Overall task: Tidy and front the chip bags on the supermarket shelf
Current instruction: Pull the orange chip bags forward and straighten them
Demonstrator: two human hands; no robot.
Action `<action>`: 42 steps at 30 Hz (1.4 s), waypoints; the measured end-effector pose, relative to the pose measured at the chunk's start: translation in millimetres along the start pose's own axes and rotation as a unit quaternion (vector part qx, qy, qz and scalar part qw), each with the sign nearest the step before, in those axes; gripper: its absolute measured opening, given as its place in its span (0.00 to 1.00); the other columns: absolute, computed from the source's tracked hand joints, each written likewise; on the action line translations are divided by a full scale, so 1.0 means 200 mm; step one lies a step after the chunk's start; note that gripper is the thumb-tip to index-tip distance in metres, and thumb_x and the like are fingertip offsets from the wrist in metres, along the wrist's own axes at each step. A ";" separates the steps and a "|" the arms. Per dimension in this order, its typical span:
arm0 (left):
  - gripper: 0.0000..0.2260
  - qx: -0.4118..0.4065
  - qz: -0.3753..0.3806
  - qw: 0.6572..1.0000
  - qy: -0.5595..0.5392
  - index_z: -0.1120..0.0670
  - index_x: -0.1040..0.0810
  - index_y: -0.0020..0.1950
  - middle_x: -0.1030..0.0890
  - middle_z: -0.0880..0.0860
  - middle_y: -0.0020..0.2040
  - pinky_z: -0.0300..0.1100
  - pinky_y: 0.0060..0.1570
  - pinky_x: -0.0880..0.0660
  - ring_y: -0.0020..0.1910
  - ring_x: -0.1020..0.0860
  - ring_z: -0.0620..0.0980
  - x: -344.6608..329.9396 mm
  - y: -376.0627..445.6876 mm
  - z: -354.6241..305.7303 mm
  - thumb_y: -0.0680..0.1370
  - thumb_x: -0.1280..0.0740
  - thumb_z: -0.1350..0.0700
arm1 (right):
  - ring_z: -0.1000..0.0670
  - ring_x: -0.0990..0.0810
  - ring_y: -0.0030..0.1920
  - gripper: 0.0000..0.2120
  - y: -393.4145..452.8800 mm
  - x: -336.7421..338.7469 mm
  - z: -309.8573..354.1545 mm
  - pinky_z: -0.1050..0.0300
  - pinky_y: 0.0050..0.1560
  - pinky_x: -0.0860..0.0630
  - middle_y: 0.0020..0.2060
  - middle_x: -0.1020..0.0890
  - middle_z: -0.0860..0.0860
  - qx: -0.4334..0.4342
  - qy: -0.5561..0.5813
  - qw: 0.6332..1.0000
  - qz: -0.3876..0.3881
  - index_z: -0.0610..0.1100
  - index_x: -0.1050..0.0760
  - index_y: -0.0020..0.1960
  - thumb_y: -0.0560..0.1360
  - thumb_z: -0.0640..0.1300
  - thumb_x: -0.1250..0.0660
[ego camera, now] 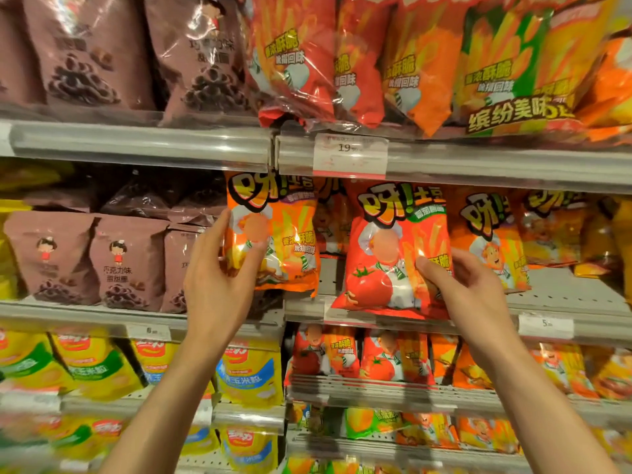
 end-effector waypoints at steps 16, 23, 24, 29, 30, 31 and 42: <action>0.27 0.019 -0.033 0.999 -0.006 0.45 0.30 0.77 0.26 0.36 0.64 0.52 0.65 0.24 0.66 0.26 0.38 0.31 -0.09 0.02 0.79 0.29 0.44 | 0.41 0.34 0.75 0.33 0.12 -0.59 0.01 0.47 0.73 0.36 0.75 0.31 0.42 0.116 -0.249 0.961 0.011 0.40 0.41 0.79 0.81 0.54 0.35; 0.27 0.024 -0.022 0.999 -0.001 0.46 0.29 0.77 0.24 0.45 0.67 0.44 0.64 0.26 0.66 0.26 0.40 0.27 -0.11 0.02 0.78 0.29 0.44 | 0.34 0.46 0.80 0.29 0.09 -0.66 -0.06 0.38 0.79 0.47 0.79 0.41 0.35 0.297 -0.433 0.850 0.051 0.44 0.43 0.81 0.85 0.55 0.46; 0.27 0.025 -0.020 0.999 -0.002 0.46 0.29 0.77 0.23 0.45 0.67 0.44 0.63 0.25 0.66 0.26 0.40 0.27 -0.11 0.03 0.78 0.29 0.44 | 0.34 0.46 0.80 0.30 0.10 -0.67 -0.08 0.38 0.79 0.48 0.79 0.40 0.36 0.306 -0.468 0.827 0.066 0.45 0.42 0.81 0.84 0.58 0.50; 0.28 0.030 -0.009 0.999 -0.017 0.45 0.30 0.77 0.25 0.43 0.68 0.48 0.64 0.24 0.67 0.25 0.41 0.25 -0.11 0.03 0.78 0.29 0.42 | 0.34 0.39 0.77 0.32 0.16 -0.68 -0.11 0.37 0.79 0.48 0.76 0.34 0.38 0.309 -0.555 0.768 0.080 0.43 0.41 0.81 0.84 0.61 0.53; 0.28 0.033 -0.007 0.999 -0.022 0.45 0.30 0.77 0.25 0.43 0.68 0.51 0.64 0.23 0.68 0.25 0.42 0.25 -0.11 0.04 0.78 0.29 0.42 | 0.35 0.39 0.77 0.32 0.16 -0.68 -0.11 0.37 0.79 0.48 0.76 0.34 0.38 0.306 -0.560 0.765 0.085 0.43 0.41 0.81 0.84 0.61 0.53; 0.28 0.033 -0.006 0.999 -0.026 0.44 0.30 0.77 0.25 0.42 0.69 0.52 0.65 0.23 0.69 0.25 0.42 0.25 -0.11 0.04 0.78 0.29 0.41 | 0.35 0.40 0.77 0.32 0.17 -0.68 -0.11 0.37 0.79 0.48 0.77 0.35 0.39 0.301 -0.561 0.765 0.093 0.43 0.42 0.81 0.84 0.61 0.54; 0.25 0.042 0.020 0.997 -0.066 0.42 0.29 0.75 0.27 0.36 0.67 0.20 0.56 0.33 0.65 0.30 0.26 0.23 -0.17 0.06 0.78 0.28 0.45 | 0.53 0.24 0.64 0.30 -0.09 -0.64 0.09 0.51 0.64 0.25 0.65 0.24 0.54 0.177 -0.203 0.959 0.090 0.52 0.36 0.76 0.79 0.65 0.40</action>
Point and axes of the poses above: each hand's wrist, its own y-axis towards the middle knuckle, its own x-axis out of the back of the hand, z = x × y, the point moved 2 cm from there along y, towards the middle knuckle
